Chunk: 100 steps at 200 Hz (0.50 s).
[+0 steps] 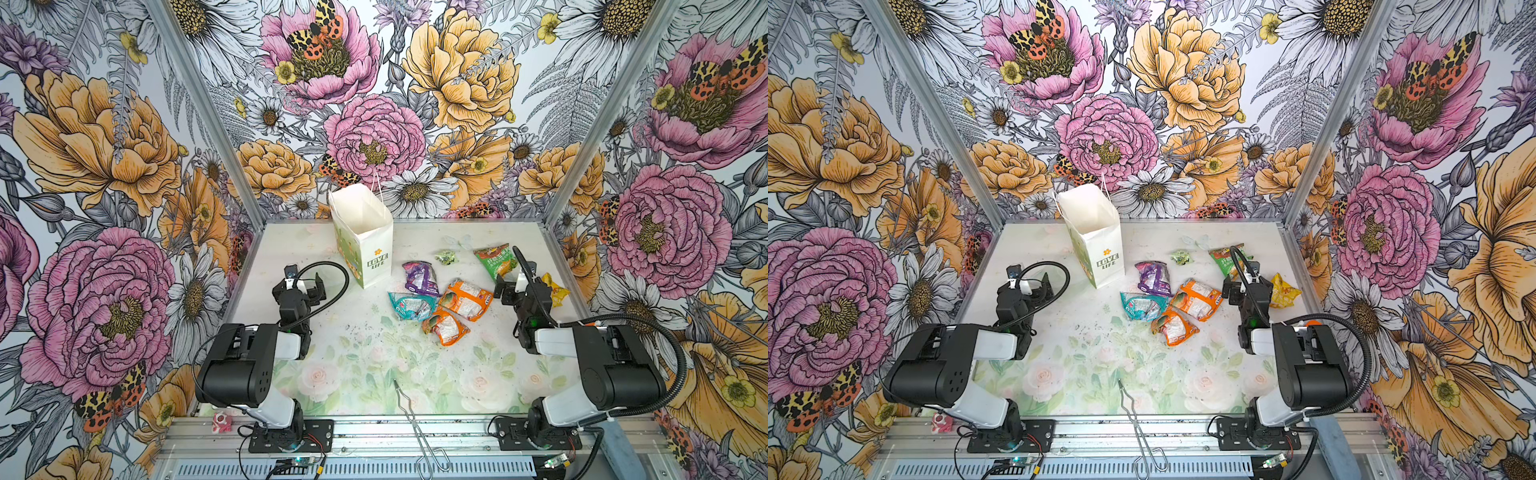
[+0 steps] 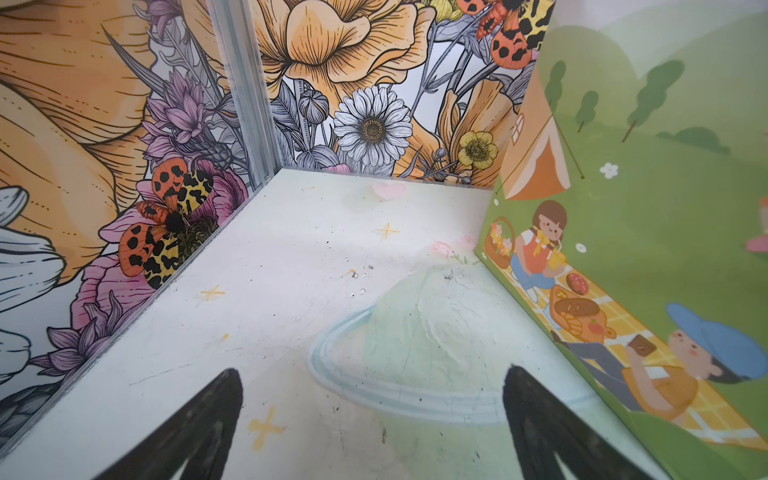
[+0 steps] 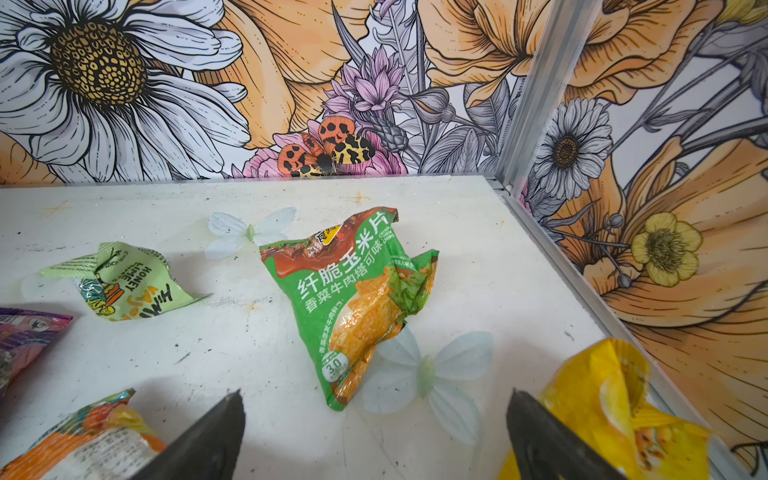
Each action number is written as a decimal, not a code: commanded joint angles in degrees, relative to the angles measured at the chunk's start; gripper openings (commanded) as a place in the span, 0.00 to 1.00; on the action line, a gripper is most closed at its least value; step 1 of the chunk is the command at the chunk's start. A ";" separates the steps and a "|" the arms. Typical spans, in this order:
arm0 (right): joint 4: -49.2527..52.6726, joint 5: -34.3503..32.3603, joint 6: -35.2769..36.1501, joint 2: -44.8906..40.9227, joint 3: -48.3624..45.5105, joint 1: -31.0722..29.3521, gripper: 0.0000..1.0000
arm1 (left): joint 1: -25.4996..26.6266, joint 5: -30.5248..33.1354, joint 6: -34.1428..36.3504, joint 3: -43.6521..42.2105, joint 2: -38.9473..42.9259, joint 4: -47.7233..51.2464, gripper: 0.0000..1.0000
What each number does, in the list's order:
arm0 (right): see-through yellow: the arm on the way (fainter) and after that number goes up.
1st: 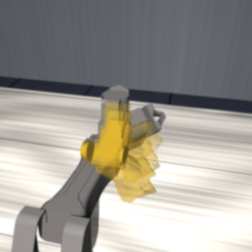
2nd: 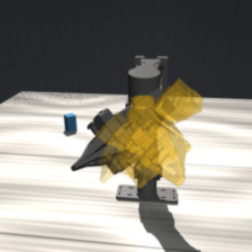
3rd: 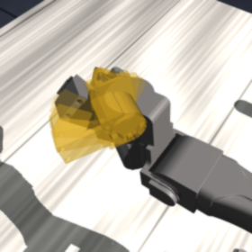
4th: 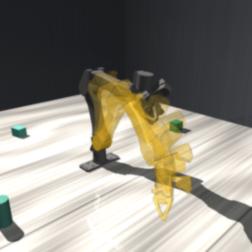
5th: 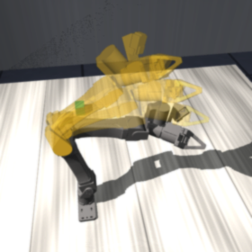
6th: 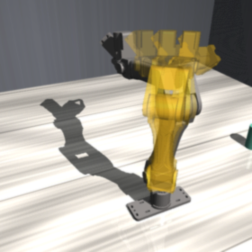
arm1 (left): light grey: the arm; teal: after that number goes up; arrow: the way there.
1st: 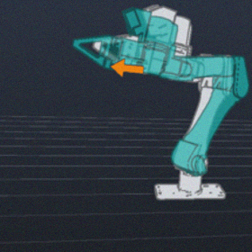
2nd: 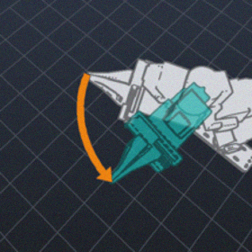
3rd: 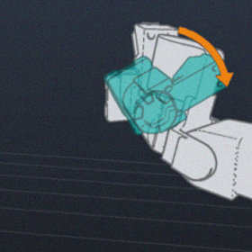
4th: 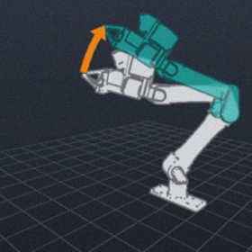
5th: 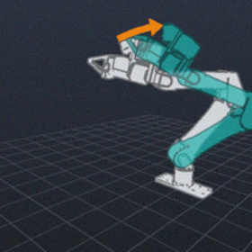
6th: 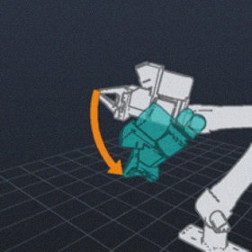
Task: Place the snacks into the paper bag
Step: 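Raise both arms from rest toward the paper bag and snacks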
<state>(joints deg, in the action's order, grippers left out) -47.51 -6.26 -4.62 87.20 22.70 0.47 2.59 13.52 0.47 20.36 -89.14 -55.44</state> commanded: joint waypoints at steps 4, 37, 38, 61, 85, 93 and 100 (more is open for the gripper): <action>-1.52 -0.08 0.12 0.27 -0.03 0.36 0.99 | 0.69 2.47 1.24 -0.40 0.78 -1.90 0.99; 5.41 0.16 0.13 -3.46 2.04 0.30 0.98 | 1.20 4.37 1.19 -0.63 5.12 1.45 0.99; 5.54 0.13 0.09 -3.58 2.11 0.31 0.98 | 1.28 4.48 1.28 -0.56 5.34 1.73 0.99; 16.52 1.41 -0.52 -7.32 5.91 0.32 0.98 | 4.41 9.01 3.48 1.14 12.57 9.65 0.99; 29.41 5.30 -0.84 -10.23 12.14 0.16 0.97 | 7.05 12.79 -0.23 7.16 21.95 26.70 0.99; 33.62 6.77 -1.10 -10.84 14.65 0.06 0.97 | 7.32 13.66 -3.77 10.56 24.30 34.11 0.99; 37.68 8.26 -1.37 -11.04 17.07 -0.05 0.97 | 7.58 14.53 -7.30 13.58 26.17 40.53 0.99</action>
<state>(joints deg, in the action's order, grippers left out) -25.08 -3.20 -4.91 78.94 32.58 0.45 9.39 22.68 0.45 25.52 -68.88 -35.42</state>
